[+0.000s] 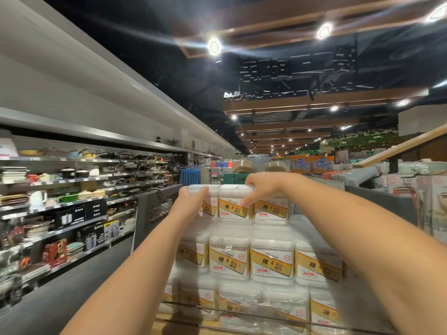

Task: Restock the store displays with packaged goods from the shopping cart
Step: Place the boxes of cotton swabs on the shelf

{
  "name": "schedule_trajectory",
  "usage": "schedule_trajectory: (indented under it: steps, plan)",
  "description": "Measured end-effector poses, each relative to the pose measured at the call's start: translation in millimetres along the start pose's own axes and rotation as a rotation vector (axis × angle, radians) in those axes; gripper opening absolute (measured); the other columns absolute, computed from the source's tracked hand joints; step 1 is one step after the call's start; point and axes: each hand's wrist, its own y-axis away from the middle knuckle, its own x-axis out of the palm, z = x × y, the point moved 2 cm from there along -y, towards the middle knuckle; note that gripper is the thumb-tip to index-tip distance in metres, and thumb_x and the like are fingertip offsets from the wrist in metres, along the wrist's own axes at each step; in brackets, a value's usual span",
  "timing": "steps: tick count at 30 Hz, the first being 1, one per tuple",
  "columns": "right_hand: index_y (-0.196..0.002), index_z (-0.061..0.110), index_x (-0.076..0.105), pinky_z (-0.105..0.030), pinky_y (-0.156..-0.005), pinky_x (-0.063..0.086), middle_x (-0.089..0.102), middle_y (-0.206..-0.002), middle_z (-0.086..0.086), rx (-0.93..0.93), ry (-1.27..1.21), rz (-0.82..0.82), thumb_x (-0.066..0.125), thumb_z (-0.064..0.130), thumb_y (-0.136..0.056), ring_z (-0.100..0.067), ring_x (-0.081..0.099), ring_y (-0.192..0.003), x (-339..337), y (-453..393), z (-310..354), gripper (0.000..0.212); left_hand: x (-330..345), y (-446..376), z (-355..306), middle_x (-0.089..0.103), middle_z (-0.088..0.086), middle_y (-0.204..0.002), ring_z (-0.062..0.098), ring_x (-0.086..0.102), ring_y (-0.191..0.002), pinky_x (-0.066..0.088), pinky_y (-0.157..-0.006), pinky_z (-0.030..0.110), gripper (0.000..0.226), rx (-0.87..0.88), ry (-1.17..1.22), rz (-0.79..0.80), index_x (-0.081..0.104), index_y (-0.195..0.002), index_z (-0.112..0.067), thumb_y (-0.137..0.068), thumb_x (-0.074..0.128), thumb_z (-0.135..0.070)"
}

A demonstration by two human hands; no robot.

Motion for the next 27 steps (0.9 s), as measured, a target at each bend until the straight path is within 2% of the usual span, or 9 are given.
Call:
schedule_trajectory:
  steps: [2,4,6,8,10,13,17,20,27]
  plan:
    - [-0.155,0.022,0.023,-0.047,-0.114,0.035,0.032,-0.158,0.0,0.011,-0.047,-0.017,0.067,0.065,-0.079,-0.026,0.038,-0.14,2.9,-0.7,1.5,0.097,-1.2,0.3,0.4,0.038,0.011,-0.152,0.032,0.042,-0.133,0.038,-0.097,0.04,0.077,0.001,0.001,0.032,0.014,-0.155,-0.016,-0.097,0.049,-0.053]
    - [-0.157,0.026,0.013,-0.048,-0.117,0.031,0.024,-0.162,0.001,-0.007,-0.092,-0.077,0.067,0.066,-0.079,-0.025,0.032,-0.145,4.4,1.2,3.8,0.103,-1.3,1.2,0.6,0.028,0.012,-0.159,0.035,0.034,-0.141,0.033,-0.109,0.046,0.081,0.001,0.034,0.052,0.004,-0.157,-0.018,-0.098,0.048,-0.052]
    - [-0.157,0.026,0.014,-0.047,-0.116,0.034,0.025,-0.162,0.001,-0.035,-0.137,-0.183,0.063,0.067,-0.081,-0.023,0.034,-0.144,1.7,9.9,7.0,0.099,-2.1,2.8,-0.1,0.018,0.01,-0.163,0.036,0.024,-0.146,0.025,-0.116,0.052,0.082,0.022,0.092,0.02,0.001,-0.158,-0.021,-0.098,0.047,-0.053]
    - [-0.155,0.025,0.02,-0.043,-0.113,0.038,0.031,-0.159,0.001,-0.055,-0.157,-0.267,0.06,0.065,-0.084,-0.02,0.039,-0.14,-4.8,26.0,6.3,0.091,-2.1,9.1,-4.0,0.017,0.006,-0.164,0.033,0.019,-0.148,0.023,-0.118,0.055,0.078,0.096,0.121,-0.057,0.009,-0.157,-0.023,-0.097,0.048,-0.052]
    - [-0.153,0.023,0.026,-0.039,-0.111,0.04,0.038,-0.155,0.001,-0.045,-0.185,-0.309,0.059,0.059,-0.088,-0.019,0.044,-0.136,-12.3,49.4,1.3,0.082,0.3,23.8,-10.2,0.016,0.003,-0.164,0.029,0.014,-0.15,0.019,-0.12,0.055,0.074,0.206,0.057,-0.099,0.015,-0.157,-0.024,-0.097,0.048,-0.052]
    - [-0.149,0.022,0.034,-0.039,-0.107,0.044,0.047,-0.147,0.0,0.03,-0.233,-0.353,0.054,0.062,-0.088,-0.017,0.05,-0.128,-19.0,90.0,-13.7,0.075,12.7,53.3,-22.6,0.017,0.002,-0.163,0.025,0.011,-0.151,0.015,-0.121,0.051,0.07,0.392,-0.035,-0.08,0.022,-0.155,-0.023,-0.097,0.048,-0.05]
    - [-0.145,0.019,0.042,-0.033,-0.108,0.038,0.049,-0.145,0.001,0.146,-0.266,-0.291,0.052,0.056,-0.093,-0.016,0.049,-0.129,-19.9,160.5,-40.2,0.065,49.6,105.6,-43.7,0.029,0.004,-0.159,0.025,0.023,-0.147,0.023,-0.119,0.048,0.065,0.496,-0.007,0.14,0.032,-0.152,-0.023,-0.096,0.053,-0.047]
    - [-0.134,0.016,0.055,-0.027,-0.103,0.038,0.057,-0.131,0.004,0.227,-0.266,-0.284,0.054,0.049,-0.095,-0.013,0.052,-0.121,-20.6,233.8,-67.4,0.052,89.0,157.3,-66.4,0.042,0.006,-0.151,0.024,0.037,-0.14,0.031,-0.115,0.042,0.063,0.519,0.063,0.312,0.04,-0.147,-0.017,-0.093,0.06,-0.044]
    - [-0.113,0.01,0.068,-0.03,-0.096,0.043,0.068,-0.113,-0.004,0.515,-0.195,-0.228,0.059,0.036,-0.096,-0.016,0.06,-0.105,-5.8,485.1,-155.4,0.033,228.7,356.0,-135.4,0.057,0.006,-0.136,0.019,0.053,-0.127,0.04,-0.109,0.035,0.051,0.583,0.226,0.704,0.053,-0.135,-0.014,-0.091,0.066,-0.036]
